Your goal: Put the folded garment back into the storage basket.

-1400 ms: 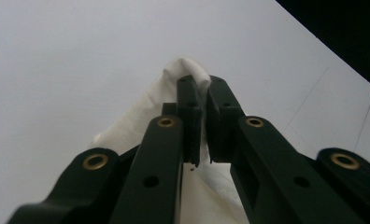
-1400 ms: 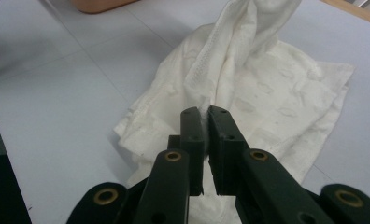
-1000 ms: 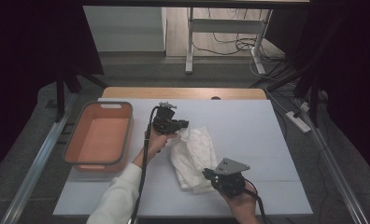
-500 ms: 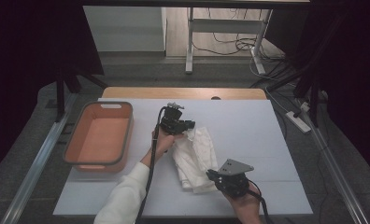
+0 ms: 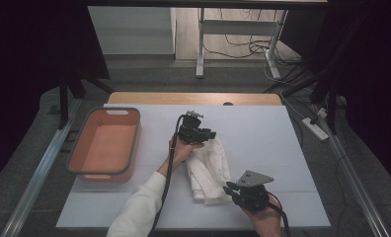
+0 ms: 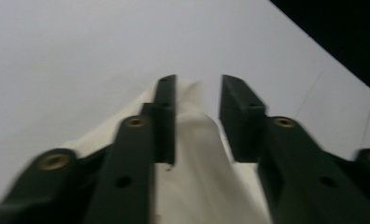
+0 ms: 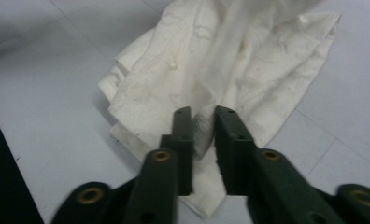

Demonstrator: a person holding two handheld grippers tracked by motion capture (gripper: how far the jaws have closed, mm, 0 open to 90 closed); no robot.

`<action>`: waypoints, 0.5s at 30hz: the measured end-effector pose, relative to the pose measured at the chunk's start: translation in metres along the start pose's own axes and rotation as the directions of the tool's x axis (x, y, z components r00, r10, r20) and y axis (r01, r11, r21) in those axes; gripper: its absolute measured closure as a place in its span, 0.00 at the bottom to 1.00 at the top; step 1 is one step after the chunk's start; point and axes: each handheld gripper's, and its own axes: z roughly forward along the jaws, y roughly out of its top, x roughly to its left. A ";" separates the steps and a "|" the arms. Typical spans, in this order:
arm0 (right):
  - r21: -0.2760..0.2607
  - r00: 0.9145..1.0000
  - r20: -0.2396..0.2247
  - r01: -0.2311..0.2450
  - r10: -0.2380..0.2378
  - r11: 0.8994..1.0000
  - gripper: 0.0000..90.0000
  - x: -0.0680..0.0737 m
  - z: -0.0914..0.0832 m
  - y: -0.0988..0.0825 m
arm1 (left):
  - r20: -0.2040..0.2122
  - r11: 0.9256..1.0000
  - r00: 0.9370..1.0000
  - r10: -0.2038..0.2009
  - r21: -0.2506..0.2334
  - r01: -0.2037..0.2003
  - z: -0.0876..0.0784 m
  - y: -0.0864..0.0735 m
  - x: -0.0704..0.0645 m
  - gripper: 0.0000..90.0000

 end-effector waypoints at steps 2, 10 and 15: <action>-0.006 1.000 0.025 -0.003 0.003 1.000 0.67 0.001 -0.004 -0.001 | -0.005 1.000 1.000 0.018 -0.023 -0.018 -0.005 0.001 -0.003 0.56; -0.037 1.000 0.008 0.003 -0.002 0.999 0.56 0.003 -0.013 0.005 | -0.039 0.997 0.998 0.050 -0.058 -0.053 -0.028 -0.002 -0.005 0.48; -0.023 0.998 -0.048 0.051 -0.052 0.998 0.55 0.014 -0.001 0.013 | -0.053 0.996 0.997 0.058 -0.067 -0.061 -0.043 -0.011 -0.003 0.48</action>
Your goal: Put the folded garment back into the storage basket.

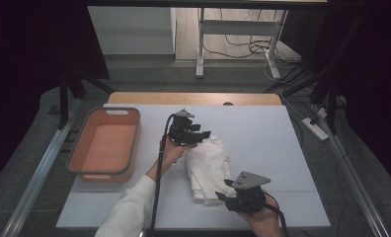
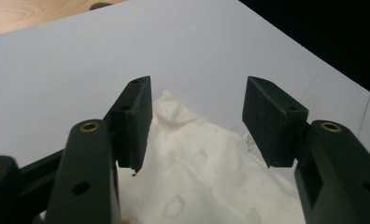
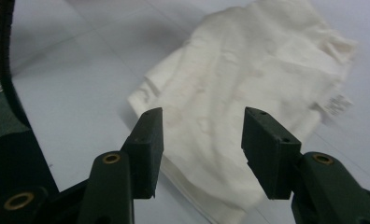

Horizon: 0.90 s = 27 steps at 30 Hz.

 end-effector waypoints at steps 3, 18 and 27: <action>0.031 0.997 -0.061 0.041 -0.039 0.999 0.56 0.010 0.018 0.008 | -0.010 1.000 1.000 0.006 -0.006 -0.006 -0.010 -0.006 0.000 0.47; 0.115 0.994 -0.105 0.054 -0.042 0.992 0.97 0.015 0.037 0.007 | -0.020 1.000 1.000 0.013 0.001 -0.013 -0.020 -0.028 0.002 0.47; 0.116 0.991 -0.131 0.042 -0.027 0.992 0.88 0.018 0.044 -0.001 | -0.016 1.000 1.000 0.015 0.018 -0.014 -0.017 -0.030 0.002 0.48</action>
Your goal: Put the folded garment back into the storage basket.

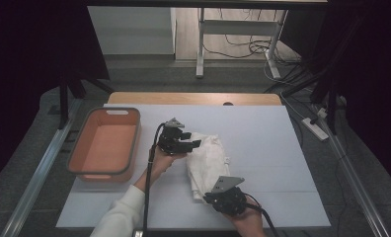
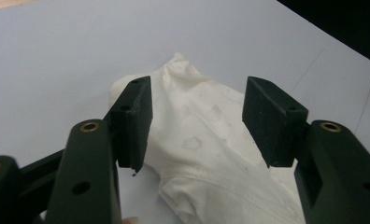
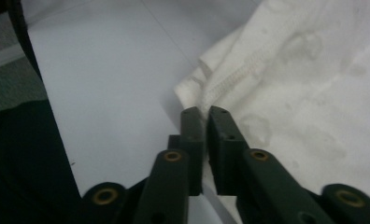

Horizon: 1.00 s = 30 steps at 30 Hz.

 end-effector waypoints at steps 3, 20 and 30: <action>-0.032 1.000 -0.008 -0.021 0.021 0.999 0.76 -0.005 -0.007 -0.001 | 0.005 1.000 1.000 0.000 -0.004 0.000 0.001 0.000 0.000 0.49; -0.051 0.997 0.082 0.003 0.001 0.999 1.00 -0.018 -0.006 0.009 | -0.037 0.994 0.999 0.011 0.110 -0.007 0.044 -0.001 0.016 0.99; -0.001 0.999 0.034 0.009 -0.009 1.000 1.00 -0.015 0.013 -0.002 | -0.066 0.994 0.997 -0.049 0.092 0.055 0.045 -0.007 0.035 0.99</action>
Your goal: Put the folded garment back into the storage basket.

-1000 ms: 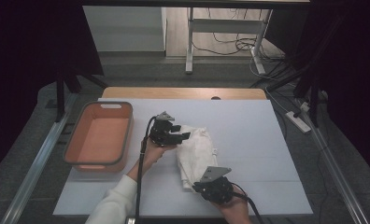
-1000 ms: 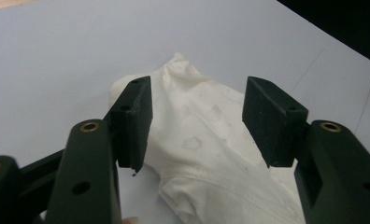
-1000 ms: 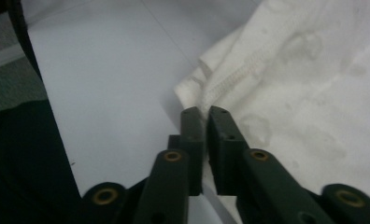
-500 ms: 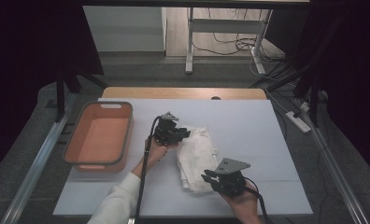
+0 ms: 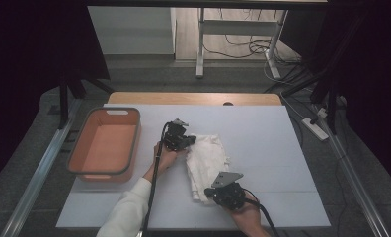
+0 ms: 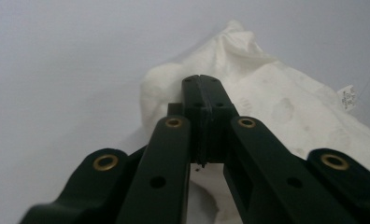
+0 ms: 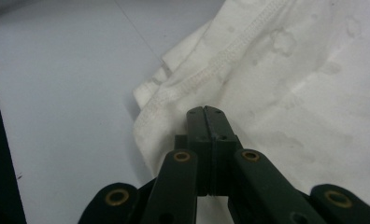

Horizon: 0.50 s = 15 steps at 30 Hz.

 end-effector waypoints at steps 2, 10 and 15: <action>-0.005 1.000 -0.006 -0.006 0.006 1.000 1.00 0.000 -0.001 -0.002 | 0.000 1.000 1.000 -0.005 0.000 0.005 -0.001 -0.001 0.003 0.99; -0.012 1.000 -0.005 0.003 -0.003 1.000 1.00 0.001 -0.004 -0.007 | 0.010 1.000 1.000 -0.020 0.014 0.020 0.007 -0.004 0.006 0.99; -0.014 1.000 -0.006 0.005 -0.005 1.000 1.00 0.003 -0.007 -0.010 | 0.012 0.999 1.000 -0.020 0.029 0.019 0.009 -0.006 0.007 0.99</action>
